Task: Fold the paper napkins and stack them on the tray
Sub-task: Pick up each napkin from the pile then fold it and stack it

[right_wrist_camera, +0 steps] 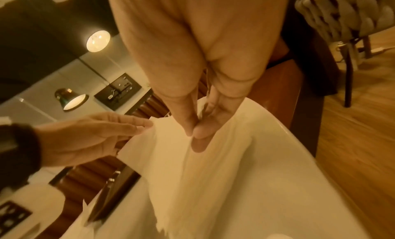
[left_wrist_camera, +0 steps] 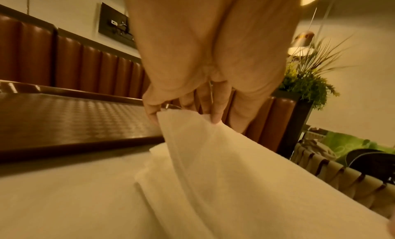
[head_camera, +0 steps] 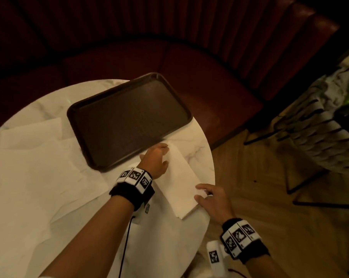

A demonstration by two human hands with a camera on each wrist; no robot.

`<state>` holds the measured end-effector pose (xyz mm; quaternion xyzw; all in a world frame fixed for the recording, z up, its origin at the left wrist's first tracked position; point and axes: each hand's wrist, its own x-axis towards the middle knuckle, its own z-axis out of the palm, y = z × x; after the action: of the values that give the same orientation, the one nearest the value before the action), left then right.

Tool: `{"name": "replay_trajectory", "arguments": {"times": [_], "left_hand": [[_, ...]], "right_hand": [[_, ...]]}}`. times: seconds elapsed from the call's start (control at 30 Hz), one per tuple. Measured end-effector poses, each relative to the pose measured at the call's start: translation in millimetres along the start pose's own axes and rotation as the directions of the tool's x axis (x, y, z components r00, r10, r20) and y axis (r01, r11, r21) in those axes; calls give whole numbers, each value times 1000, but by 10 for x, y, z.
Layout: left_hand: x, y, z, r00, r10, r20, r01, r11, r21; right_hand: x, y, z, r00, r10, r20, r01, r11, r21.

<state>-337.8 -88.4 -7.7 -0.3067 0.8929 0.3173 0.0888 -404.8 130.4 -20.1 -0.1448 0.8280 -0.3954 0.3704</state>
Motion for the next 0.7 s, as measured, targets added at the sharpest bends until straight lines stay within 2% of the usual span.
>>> {"name": "replay_trajectory", "arguments": {"times": [0.17,0.27,0.37,0.4,0.47,0.53,0.63,0.7], "left_hand": [[113,-30,142,993,-20,117,17,999,34],[132,-59,240,976,-73,203,43,988,147],[44,-112,237,974,-139,180,105,977,186],[-32,-131,196,980,-148,132,128,981,148],[-261,-212,92,984,-178,-29,179,984,19],[-628,-382,-5,958,-256,-129,236,960,-149],[-1310,-796,-86,896,-403,-187,292,852,-435],[-1788,-1098,-111,835,-531,-143,380,746,-547]], "right_hand": [[112,109,115,1000,-11,-8,10,980,-198],[105,153,129,998,-44,46,56,950,-306],[70,135,88,994,-69,90,96,931,-353],[42,87,63,992,-96,83,121,919,-375],[4,-69,19,972,-232,25,222,887,-404],[-63,-361,23,931,-365,14,330,823,-462],[-165,-932,295,888,-444,121,444,758,-477],[-191,-1232,644,849,-473,237,529,743,-411]]}}
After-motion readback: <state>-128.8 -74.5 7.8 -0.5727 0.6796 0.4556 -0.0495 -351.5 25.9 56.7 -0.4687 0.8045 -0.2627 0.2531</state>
